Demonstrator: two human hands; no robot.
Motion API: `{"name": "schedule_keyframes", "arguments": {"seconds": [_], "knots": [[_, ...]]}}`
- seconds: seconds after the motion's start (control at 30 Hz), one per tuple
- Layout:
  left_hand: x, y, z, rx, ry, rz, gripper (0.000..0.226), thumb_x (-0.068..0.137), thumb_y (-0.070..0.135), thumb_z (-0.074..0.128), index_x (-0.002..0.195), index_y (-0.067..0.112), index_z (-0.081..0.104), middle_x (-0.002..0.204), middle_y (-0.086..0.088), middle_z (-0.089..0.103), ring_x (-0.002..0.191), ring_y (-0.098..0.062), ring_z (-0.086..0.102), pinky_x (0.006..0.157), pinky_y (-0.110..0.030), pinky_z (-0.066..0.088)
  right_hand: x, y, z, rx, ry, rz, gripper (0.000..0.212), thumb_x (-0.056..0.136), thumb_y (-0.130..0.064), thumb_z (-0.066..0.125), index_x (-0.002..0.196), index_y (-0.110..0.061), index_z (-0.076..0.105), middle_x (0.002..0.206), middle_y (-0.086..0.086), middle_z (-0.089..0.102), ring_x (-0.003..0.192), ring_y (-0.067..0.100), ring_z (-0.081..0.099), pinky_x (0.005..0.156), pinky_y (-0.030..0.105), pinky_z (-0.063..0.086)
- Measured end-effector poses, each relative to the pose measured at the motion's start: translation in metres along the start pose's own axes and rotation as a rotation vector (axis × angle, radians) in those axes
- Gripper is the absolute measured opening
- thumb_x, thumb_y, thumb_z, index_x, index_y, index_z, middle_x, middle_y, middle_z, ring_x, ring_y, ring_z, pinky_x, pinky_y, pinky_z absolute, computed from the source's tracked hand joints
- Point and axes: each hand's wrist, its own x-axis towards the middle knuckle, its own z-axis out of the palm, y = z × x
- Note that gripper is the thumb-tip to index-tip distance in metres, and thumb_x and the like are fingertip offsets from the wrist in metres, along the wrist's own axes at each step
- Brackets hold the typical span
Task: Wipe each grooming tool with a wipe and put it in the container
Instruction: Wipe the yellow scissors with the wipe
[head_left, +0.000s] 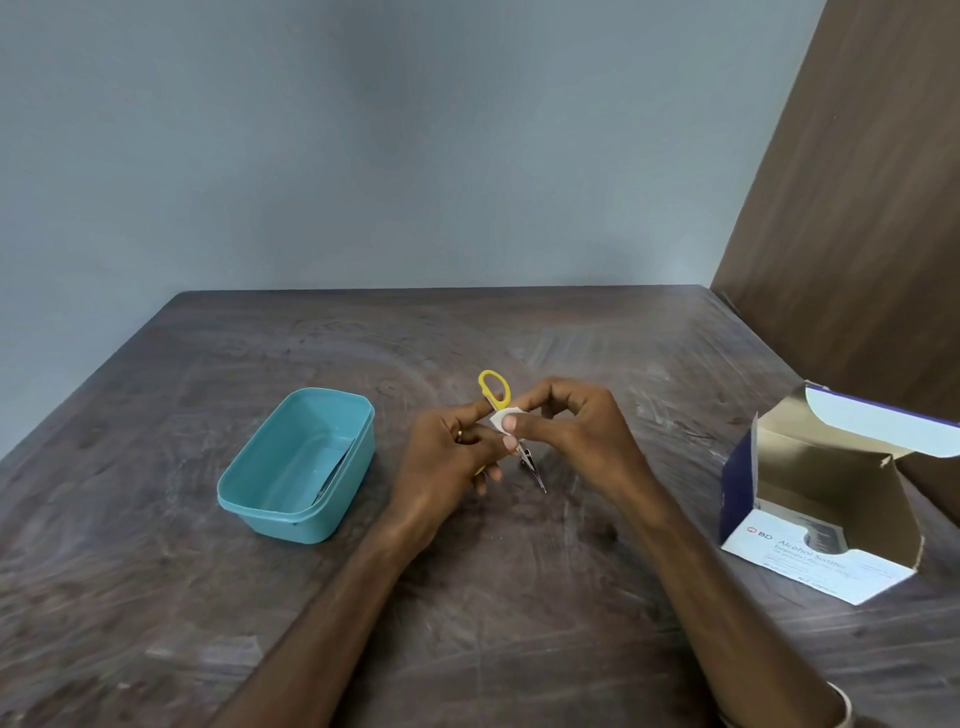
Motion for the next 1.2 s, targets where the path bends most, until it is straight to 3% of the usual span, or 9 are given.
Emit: {"name": "schedule_keyframes", "arguments": {"seconds": [0.17, 0.4, 0.5, 0.67, 0.83, 0.93, 1.2], "knots": [[-0.001, 0.002, -0.001, -0.01, -0.059, -0.001, 0.043, 0.083, -0.006, 0.07, 0.121, 0.013, 0.069, 0.06, -0.001, 0.065, 0.047, -0.013, 0.056, 0.043, -0.024, 0.047, 0.0, 0.0, 0.004, 0.166, 0.004, 0.052, 0.024, 0.073, 0.005, 0.082, 0.079, -0.01, 0.064, 0.072, 0.008, 0.073, 0.067, 0.017, 0.068, 0.064, 0.023, 0.053], [0.0, 0.003, -0.003, -0.041, -0.061, -0.031, 0.045, 0.082, -0.006, 0.071, 0.122, 0.015, 0.068, 0.062, -0.003, 0.07, 0.047, -0.014, 0.057, 0.045, -0.026, 0.05, 0.0, 0.0, 0.006, 0.219, -0.008, 0.063, 0.03, 0.077, 0.009, 0.077, 0.095, -0.006, 0.058, 0.07, 0.001, 0.073, 0.065, 0.015, 0.068, 0.065, 0.026, 0.056], [0.0, 0.002, -0.003, -0.024, -0.084, -0.028, 0.045, 0.082, -0.006, 0.071, 0.122, 0.015, 0.068, 0.058, 0.0, 0.068, 0.046, -0.015, 0.057, 0.045, -0.026, 0.05, 0.0, 0.0, 0.006, 0.221, -0.032, 0.085, 0.039, 0.074, 0.015, 0.076, 0.1, -0.005, 0.056, 0.074, 0.01, 0.072, 0.064, 0.021, 0.068, 0.065, 0.033, 0.057], [0.001, 0.002, -0.004, -0.022, -0.094, -0.023, 0.046, 0.082, -0.007, 0.071, 0.121, 0.016, 0.069, 0.06, -0.003, 0.067, 0.048, -0.016, 0.058, 0.047, -0.028, 0.052, -0.001, -0.001, 0.006, 0.212, 0.011, 0.086, 0.036, 0.078, 0.008, 0.077, 0.105, -0.003, 0.056, 0.086, 0.028, 0.072, 0.072, 0.031, 0.069, 0.074, 0.041, 0.056], [0.0, 0.001, -0.004, 0.0, -0.098, -0.017, 0.05, 0.077, -0.009, 0.075, 0.118, 0.018, 0.071, 0.057, -0.006, 0.064, 0.047, -0.016, 0.055, 0.045, -0.028, 0.05, 0.0, 0.003, 0.008, 0.18, -0.011, 0.073, 0.037, 0.077, 0.007, 0.077, 0.102, -0.01, 0.057, 0.082, 0.022, 0.074, 0.066, 0.029, 0.068, 0.073, 0.047, 0.055], [0.0, 0.001, -0.002, 0.044, -0.062, -0.002, 0.05, 0.076, -0.007, 0.075, 0.118, 0.021, 0.07, 0.053, -0.007, 0.061, 0.048, -0.024, 0.053, 0.041, -0.027, 0.047, -0.001, 0.006, 0.009, 0.069, 0.03, 0.031, 0.039, 0.071, -0.004, 0.082, 0.099, -0.021, 0.061, 0.083, 0.01, 0.076, 0.072, 0.033, 0.072, 0.075, 0.055, 0.058], [-0.002, 0.003, 0.001, 0.121, -0.029, 0.002, 0.043, 0.077, -0.006, 0.074, 0.113, 0.018, 0.074, 0.052, -0.012, 0.061, 0.044, -0.027, 0.051, 0.041, -0.03, 0.043, -0.008, -0.002, 0.016, -0.142, 0.139, -0.087, 0.027, 0.081, -0.016, 0.08, 0.104, -0.025, 0.067, 0.076, -0.001, 0.074, 0.057, 0.011, 0.065, 0.056, 0.036, 0.054]]}}
